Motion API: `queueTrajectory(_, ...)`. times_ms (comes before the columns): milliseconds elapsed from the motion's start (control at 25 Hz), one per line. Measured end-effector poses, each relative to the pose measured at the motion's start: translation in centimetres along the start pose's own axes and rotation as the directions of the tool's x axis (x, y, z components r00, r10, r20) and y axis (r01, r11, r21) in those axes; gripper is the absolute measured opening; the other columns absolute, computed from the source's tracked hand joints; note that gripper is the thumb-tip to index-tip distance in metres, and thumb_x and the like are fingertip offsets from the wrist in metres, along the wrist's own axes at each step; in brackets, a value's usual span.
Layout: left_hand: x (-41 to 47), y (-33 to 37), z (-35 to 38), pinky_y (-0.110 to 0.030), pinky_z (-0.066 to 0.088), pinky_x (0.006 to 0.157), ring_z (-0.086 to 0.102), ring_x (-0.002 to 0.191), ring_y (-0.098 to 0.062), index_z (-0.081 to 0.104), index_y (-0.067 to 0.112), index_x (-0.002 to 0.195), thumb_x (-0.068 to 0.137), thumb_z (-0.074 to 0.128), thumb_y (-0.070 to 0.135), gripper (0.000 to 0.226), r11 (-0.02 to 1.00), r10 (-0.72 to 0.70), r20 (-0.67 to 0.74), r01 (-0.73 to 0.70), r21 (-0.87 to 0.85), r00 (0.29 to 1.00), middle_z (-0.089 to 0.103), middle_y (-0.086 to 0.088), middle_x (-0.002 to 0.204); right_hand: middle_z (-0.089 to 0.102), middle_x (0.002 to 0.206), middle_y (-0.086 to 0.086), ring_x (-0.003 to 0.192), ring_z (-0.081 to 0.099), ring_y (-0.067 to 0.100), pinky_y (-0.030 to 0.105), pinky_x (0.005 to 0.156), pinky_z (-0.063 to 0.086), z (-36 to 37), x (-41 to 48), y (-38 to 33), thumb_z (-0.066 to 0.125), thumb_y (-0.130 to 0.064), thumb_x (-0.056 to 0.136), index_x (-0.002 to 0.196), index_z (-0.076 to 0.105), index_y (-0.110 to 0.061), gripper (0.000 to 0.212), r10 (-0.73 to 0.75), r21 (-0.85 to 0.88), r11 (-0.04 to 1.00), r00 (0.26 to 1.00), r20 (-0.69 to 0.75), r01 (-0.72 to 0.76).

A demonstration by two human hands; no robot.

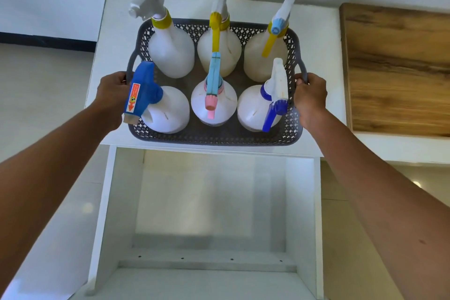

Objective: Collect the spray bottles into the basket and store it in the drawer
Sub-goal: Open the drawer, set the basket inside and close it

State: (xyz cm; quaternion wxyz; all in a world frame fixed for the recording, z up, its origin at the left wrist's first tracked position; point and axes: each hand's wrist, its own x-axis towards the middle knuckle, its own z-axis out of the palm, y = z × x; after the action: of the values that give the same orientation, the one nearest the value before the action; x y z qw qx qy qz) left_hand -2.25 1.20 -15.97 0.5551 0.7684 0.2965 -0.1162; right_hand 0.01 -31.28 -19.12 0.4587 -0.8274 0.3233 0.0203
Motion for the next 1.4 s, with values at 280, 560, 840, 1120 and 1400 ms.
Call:
queueTrajectory(280, -5.8, -2.6, -0.7, -0.028, 0.046, 0.068, 0.054, 0.069, -0.018, 0.059, 0.014, 0.088, 0.089, 0.052, 0.000, 0.015, 0.999, 0.028, 0.005, -0.028, 0.025, 1.000, 0.057, -0.004, 0.077, 0.065, 0.109, 0.014, 0.095, 0.060, 0.023, 0.028, 0.076, 0.047, -2.8, -5.1, 2.2, 0.041, -0.007, 0.094, 0.108, 0.062, -0.008, 0.025, 0.050, 0.050, 0.998, 0.998, -0.027, -0.049)
queueTrajectory(560, -14.4, -9.4, -2.7, -0.031, 0.048, 0.070, 0.057, 0.074, -0.021, 0.061, 0.007, 0.106, 0.089, 0.046, -0.004, 0.025, 1.000, -0.019, 0.045, 0.020, -0.002, 0.999, 0.063, -0.012, 0.091, 0.066, 0.100, 0.014, 0.093, 0.062, 0.030, 0.046, 0.084, 0.051, -7.5, -14.5, 8.9, 0.050, -0.007, 0.088, 0.103, 0.060, -0.009, 0.018, 0.202, 0.135, 0.970, 0.979, 0.010, -0.201)
queueTrajectory(840, -21.5, -17.4, -3.2, -0.027, 0.046, 0.064, 0.060, 0.075, -0.015, 0.061, 0.019, 0.093, 0.093, 0.046, 0.007, 0.020, 0.987, -0.154, 0.031, 0.153, 0.041, 0.988, 0.066, 0.000, 0.082, 0.064, 0.091, 0.011, 0.081, 0.060, 0.025, 0.042, 0.076, 0.050, -9.1, -21.9, 17.2, 0.052, -0.016, 0.093, 0.097, 0.059, -0.014, 0.009, 0.306, 0.126, 0.942, 0.950, 0.064, -0.311)
queueTrajectory(1120, -19.4, -22.8, -0.5, -0.028, 0.044, 0.068, 0.056, 0.079, -0.020, 0.058, 0.008, 0.096, 0.092, 0.043, 0.000, 0.018, 0.954, -0.295, 0.062, 0.290, 0.069, 0.954, 0.061, -0.005, 0.083, 0.060, 0.090, 0.012, 0.082, 0.057, 0.026, 0.031, 0.068, 0.044, -6.1, -21.6, 22.1, 0.048, -0.009, 0.091, 0.090, 0.056, -0.015, 0.010, 0.375, 0.051, 0.924, 0.925, 0.060, -0.378)
queueTrajectory(1400, -12.4, -29.2, 2.8, -0.035, 0.044, 0.076, 0.053, 0.085, -0.024, 0.059, 0.004, 0.105, 0.089, 0.049, -0.001, 0.020, 0.933, -0.342, 0.066, 0.331, 0.142, 0.937, 0.060, -0.013, 0.094, 0.058, 0.094, 0.012, 0.082, 0.052, 0.021, 0.020, 0.054, 0.040, -0.4, -16.9, 26.8, 0.048, -0.005, 0.091, 0.103, 0.056, -0.005, 0.014, 0.395, -0.065, 0.916, 0.919, -0.009, -0.395)
